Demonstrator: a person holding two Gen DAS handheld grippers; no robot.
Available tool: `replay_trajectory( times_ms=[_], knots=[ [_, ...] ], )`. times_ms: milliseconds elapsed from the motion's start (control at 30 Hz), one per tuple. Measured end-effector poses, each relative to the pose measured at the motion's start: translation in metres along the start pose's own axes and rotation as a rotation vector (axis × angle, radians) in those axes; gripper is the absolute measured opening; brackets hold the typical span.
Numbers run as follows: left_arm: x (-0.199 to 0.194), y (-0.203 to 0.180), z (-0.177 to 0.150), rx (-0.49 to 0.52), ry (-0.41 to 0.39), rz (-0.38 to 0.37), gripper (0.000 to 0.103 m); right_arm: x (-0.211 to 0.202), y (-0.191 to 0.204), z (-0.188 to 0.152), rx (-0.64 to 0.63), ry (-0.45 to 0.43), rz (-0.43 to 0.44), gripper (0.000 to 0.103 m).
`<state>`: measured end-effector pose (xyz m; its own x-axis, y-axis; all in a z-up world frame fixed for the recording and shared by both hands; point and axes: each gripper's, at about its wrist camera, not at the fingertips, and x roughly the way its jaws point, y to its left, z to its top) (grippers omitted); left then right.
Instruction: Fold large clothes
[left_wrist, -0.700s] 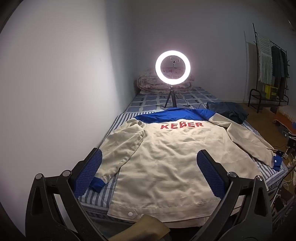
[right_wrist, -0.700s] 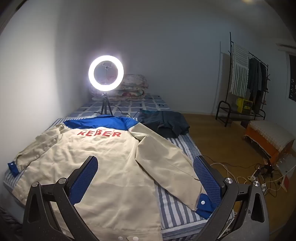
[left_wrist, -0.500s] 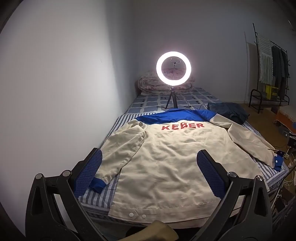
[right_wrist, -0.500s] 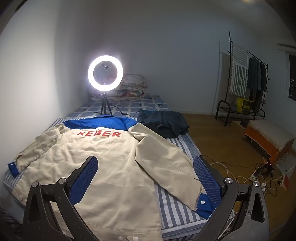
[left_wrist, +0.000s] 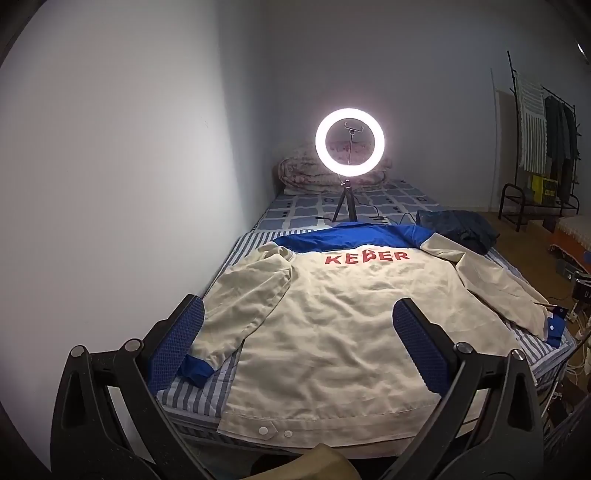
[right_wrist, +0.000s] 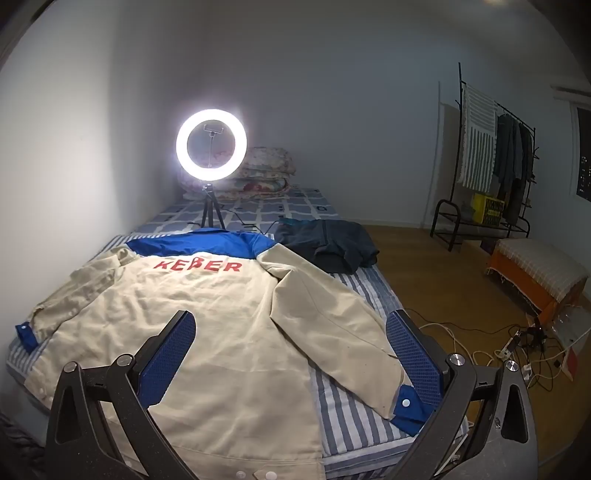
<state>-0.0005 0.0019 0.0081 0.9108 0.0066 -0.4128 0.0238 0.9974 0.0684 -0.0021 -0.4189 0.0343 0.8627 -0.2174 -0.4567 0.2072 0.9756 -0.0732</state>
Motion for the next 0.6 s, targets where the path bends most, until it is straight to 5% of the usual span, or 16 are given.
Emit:
replay_trajectory(
  times_ms=[600],
  knots=[
    [-0.0068, -0.0013, 0.0102, 0.0, -0.017, 0.005, 0.103, 0.0001, -0.0014, -0.0006, 0.003, 0.002, 0.001, 0.102]
  ],
)
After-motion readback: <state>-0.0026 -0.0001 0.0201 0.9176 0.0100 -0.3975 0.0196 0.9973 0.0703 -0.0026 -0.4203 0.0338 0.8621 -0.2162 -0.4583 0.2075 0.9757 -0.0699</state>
